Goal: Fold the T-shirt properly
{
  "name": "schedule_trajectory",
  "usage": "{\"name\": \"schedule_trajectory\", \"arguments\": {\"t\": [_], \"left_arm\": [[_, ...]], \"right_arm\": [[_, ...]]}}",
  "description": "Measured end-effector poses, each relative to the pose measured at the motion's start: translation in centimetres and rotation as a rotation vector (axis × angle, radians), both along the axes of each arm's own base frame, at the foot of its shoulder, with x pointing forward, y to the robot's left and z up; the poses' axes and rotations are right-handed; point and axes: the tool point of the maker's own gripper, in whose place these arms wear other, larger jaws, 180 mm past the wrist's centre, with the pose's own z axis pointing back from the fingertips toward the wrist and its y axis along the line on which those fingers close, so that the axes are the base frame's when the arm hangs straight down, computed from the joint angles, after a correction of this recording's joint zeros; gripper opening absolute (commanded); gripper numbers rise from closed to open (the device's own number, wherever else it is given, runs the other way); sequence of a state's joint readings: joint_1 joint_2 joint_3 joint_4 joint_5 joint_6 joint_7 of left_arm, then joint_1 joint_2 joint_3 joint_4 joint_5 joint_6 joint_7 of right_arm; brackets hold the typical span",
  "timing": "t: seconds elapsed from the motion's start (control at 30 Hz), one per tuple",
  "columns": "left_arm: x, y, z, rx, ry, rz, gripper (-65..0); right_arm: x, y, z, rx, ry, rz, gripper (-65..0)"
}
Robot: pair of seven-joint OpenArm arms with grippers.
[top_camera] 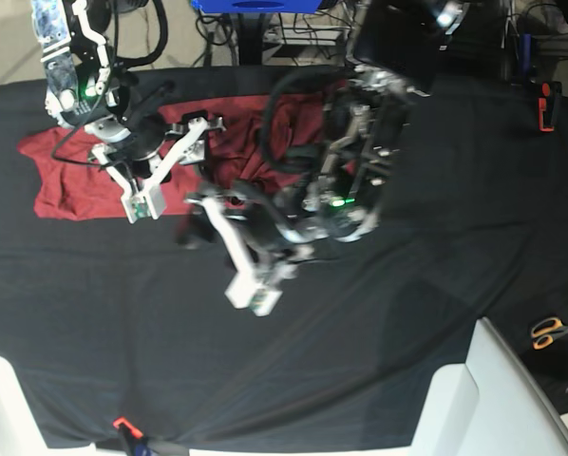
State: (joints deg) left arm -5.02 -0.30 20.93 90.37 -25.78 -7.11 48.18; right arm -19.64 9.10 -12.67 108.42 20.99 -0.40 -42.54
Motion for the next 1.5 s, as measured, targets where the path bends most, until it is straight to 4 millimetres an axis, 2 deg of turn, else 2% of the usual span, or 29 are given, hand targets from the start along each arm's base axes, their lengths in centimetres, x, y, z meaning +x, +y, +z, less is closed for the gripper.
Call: {"name": "schedule_trajectory", "arguments": {"t": [0.03, 0.07, 0.13, 0.17, 0.27, 0.33, 0.4, 0.47, 0.5, 0.6, 0.67, 0.73, 0.8, 0.9, 1.0, 1.13, 1.23, 1.3, 1.37, 1.43, 1.5], "left_arm": [[-0.2, 2.0, -0.9, 0.048, 0.015, 0.026, -25.2], [-0.4, 4.4, -1.8, 0.101, 0.032, 0.072, -32.6], [-0.9, 8.9, -2.5, 0.165, 0.044, 0.151, -52.0], [-1.0, 10.8, -2.5, 0.167, 0.047, 0.198, -63.4], [-1.4, 17.8, -2.6, 0.174, 0.06, 0.389, -65.0], [-3.1, 23.4, -3.5, 0.237, 0.093, 0.497, -65.0], [-5.7, 29.3, -4.3, 0.352, 0.138, 0.588, -65.0], [-7.7, 33.0, -4.1, 0.422, 0.149, 0.611, -65.0], [-8.6, 34.2, -3.9, 0.432, 0.151, 0.625, -65.0], [-11.9, 37.8, -3.7, 0.464, 0.184, 0.711, -65.0], [-14.6, 40.4, -3.6, 0.514, 0.218, 0.756, -65.0], [-16.2, 41.4, -3.4, 0.542, 0.234, 0.732, -65.0], [-16.6, 41.1, -3.2, 0.528, 0.202, 0.677, -65.0], [-17.0, 41.3, -2.7, 0.502, 0.13, 0.703, -65.0], [-18.3, 41.8, -2.9, 0.527, 0.152, 0.707, -65.0], [-17.4, 41.3, -2.9, 0.491, 0.124, 0.73, -65.0], [-17.9, 40.5, -3.5, 0.476, 0.146, 0.727, -65.0], [-17.5, 40.5, -3.5, 0.472, 0.143, 0.731, -65.0], [-16.8, 40.8, -3.6, 0.462, 0.13, 0.743, -65.0], [-16.9, 41.0, -4.1, 0.454, 0.144, 0.753, -65.0], [-17.6, 41.1, -4.8, 0.455, 0.174, 0.759, -65.0]], "right_arm": [[0.1, -0.3, 0.0, -0.009, -0.002, 0.001, -28.8], [0.3, -0.9, 0.0, -0.033, -0.012, 0.002, -28.8], [0.5, -0.4, 0.4, -0.041, -0.039, 0.08, -28.8], [0.2, 0.9, 0.5, -0.028, -0.051, 0.152, -29.0], [-0.6, 5.4, 1.6, 0.025, -0.091, 0.362, -29.0], [0.3, 6.6, 2.3, 0.016, -0.116, 0.408, -29.0], [1.4, 7.5, 2.6, -0.025, -0.12, 0.467, -29.0], [2.8, 8.7, 2.6, -0.06, -0.116, 0.536, -29.0], [3.5, 9.4, 2.3, -0.072, -0.112, 0.566, -29.0], [4.6, 9.6, -0.4, -0.167, -0.029, 0.602, -29.0], [4.7, 9.4, -2.3, -0.233, 0.021, 0.601, -29.0], [3.8, 9.9, -3.8, -0.271, 0.062, 0.608, -29.0], [2.8, 10.7, -4.7, -0.28, 0.089, 0.606, -29.0], [2.5, 10.2, -5.7, -0.323, 0.119, 0.552, -29.0], [3.0, 9.8, -5.7, -0.345, 0.109, 0.548, -29.0], [2.8, 10.0, -5.7, -0.341, 0.108, 0.552, -29.0], [3.7, 8.5, -5.8, -0.425, 0.067, 0.548, -29.3], [4.4, 7.9, -5.7, -0.472, 0.037, 0.546, -35.0], [4.3, 8.2, -5.7, -0.459, 0.038, 0.548, -46.4], [4.1, 8.3, -5.8, -0.456, 0.041, 0.552, -56.4], [4.4, 7.6, -6.3, -0.456, 0.067, 0.526, -58.7]]}}
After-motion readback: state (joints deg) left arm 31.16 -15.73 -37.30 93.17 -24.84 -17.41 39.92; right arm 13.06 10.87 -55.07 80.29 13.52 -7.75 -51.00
